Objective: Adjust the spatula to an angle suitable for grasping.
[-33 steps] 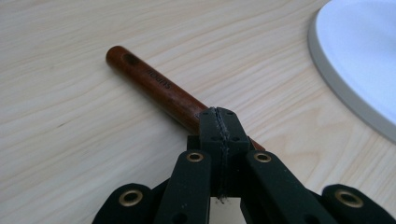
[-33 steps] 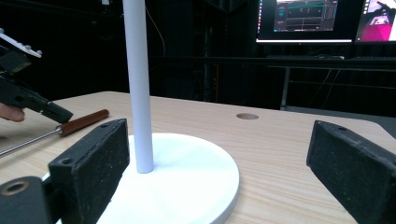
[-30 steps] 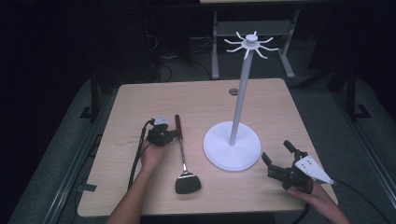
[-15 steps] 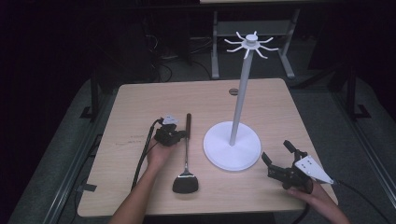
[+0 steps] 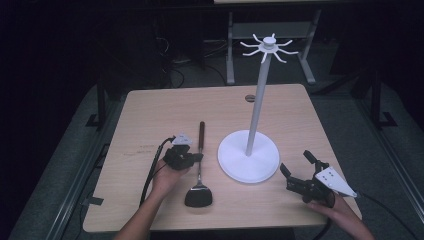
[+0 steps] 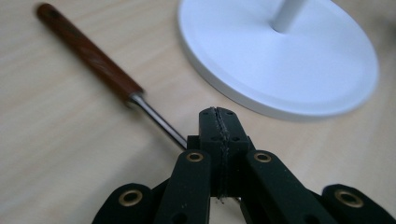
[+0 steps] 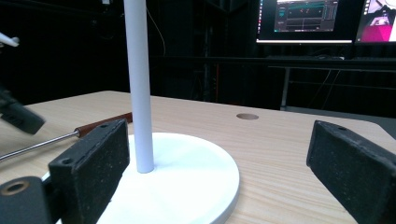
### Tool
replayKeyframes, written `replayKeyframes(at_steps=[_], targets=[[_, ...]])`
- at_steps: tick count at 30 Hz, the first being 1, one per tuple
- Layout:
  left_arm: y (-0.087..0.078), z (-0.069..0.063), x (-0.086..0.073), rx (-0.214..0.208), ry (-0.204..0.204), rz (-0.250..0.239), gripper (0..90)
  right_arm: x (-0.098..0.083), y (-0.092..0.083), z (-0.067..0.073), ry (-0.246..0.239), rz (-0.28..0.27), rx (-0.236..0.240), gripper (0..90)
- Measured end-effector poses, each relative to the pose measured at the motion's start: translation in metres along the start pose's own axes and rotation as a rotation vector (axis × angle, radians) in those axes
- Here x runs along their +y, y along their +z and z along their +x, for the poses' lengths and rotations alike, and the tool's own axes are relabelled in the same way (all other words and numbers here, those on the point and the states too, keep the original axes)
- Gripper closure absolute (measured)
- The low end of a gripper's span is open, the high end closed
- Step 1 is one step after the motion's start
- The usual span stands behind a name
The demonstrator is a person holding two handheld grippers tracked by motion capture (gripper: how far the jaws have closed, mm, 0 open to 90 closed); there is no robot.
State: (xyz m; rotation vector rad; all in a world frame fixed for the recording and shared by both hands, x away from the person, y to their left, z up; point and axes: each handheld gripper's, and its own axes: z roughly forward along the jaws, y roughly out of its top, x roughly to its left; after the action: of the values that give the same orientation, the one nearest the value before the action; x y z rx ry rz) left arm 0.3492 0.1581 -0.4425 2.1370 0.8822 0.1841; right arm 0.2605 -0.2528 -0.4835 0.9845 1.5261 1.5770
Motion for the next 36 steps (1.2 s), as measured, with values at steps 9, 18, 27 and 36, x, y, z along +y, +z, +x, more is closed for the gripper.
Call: replayKeyframes(at_steps=[9, 18, 27, 36], targets=[[0.008, -0.015, -0.010, -0.028, 0.007, 0.058, 89.7, 0.000, 0.000, 0.000, -0.002, 0.000, 0.000, 5.5], [0.006, -0.014, -0.012, -0.003, 0.007, 0.089, 89.7, 0.000, 0.000, 0.000, 0.000, 0.000, 0.000, 5.5], [-0.002, -0.009, -0.014, 0.042, 0.019, 0.092, 89.8, 0.000, 0.000, 0.000, -0.001, 0.002, 0.000, 5.5], [-0.026, 0.005, -0.031, 0.085, 0.010, 0.104, 89.7, 0.000, 0.000, 0.000, -0.001, 0.000, 0.000, 5.5]])
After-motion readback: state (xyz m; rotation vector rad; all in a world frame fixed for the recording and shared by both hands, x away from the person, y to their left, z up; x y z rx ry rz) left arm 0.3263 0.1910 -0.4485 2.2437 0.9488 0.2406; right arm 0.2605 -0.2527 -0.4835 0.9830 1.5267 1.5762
